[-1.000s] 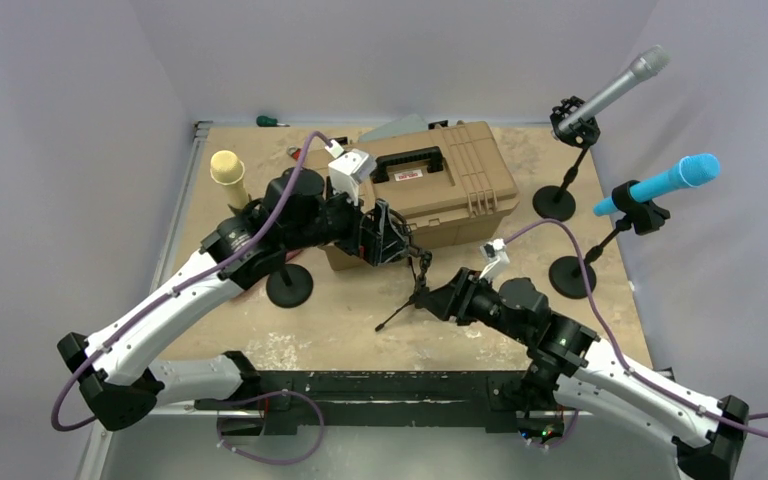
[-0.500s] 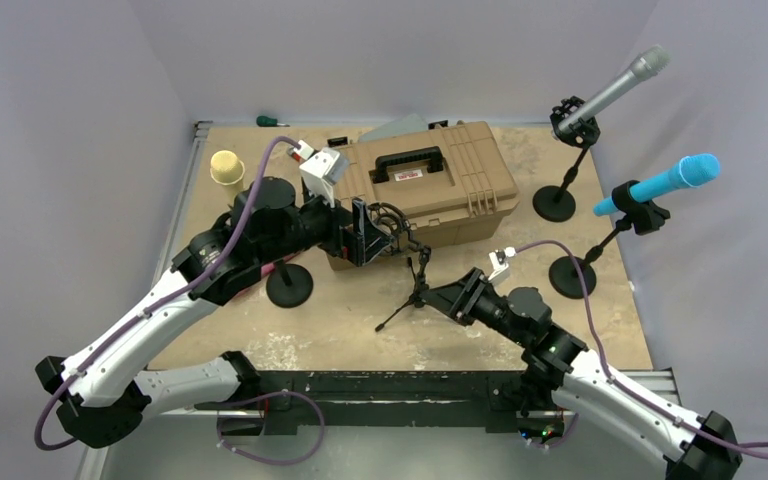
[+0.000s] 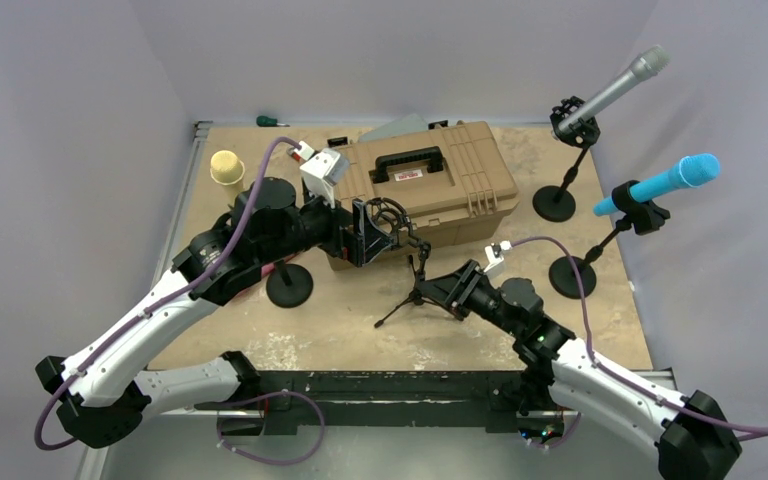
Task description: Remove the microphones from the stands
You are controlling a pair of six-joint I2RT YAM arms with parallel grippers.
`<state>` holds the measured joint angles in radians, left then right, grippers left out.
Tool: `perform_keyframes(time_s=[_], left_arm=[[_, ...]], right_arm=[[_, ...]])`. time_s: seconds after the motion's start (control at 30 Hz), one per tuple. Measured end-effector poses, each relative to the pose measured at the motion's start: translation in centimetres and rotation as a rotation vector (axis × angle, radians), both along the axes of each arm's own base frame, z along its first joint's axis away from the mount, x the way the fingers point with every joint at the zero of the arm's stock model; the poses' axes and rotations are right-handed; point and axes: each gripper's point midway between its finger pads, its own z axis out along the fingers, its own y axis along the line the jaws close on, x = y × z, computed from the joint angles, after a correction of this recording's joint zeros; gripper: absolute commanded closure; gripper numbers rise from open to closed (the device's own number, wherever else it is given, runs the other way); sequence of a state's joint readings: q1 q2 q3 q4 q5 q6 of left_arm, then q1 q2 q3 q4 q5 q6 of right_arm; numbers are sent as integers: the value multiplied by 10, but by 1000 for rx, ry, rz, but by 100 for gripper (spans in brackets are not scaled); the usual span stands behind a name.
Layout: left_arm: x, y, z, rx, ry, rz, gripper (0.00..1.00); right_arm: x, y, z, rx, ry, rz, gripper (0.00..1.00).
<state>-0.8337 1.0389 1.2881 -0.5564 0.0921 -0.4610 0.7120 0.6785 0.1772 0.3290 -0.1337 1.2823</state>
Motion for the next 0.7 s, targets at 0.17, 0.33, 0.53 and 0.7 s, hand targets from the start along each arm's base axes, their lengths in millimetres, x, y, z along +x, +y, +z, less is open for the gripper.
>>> perform_keyframes(time_s=[0.17,0.33,0.53,0.7], left_arm=[[0,0,0,0,-1,1,0],[1,0,-1,3,-1,4,0],[4,3,-4,20,-3,22,1],[11,0,-15,50,15,42,1]], right_arm=[[2,0,1,3,-4,-3,61],[6,3,-5,-11,3,-6,66],[9,6,-2,-15,-17,3,92],[11,5,-3,-57,-32,7,100]])
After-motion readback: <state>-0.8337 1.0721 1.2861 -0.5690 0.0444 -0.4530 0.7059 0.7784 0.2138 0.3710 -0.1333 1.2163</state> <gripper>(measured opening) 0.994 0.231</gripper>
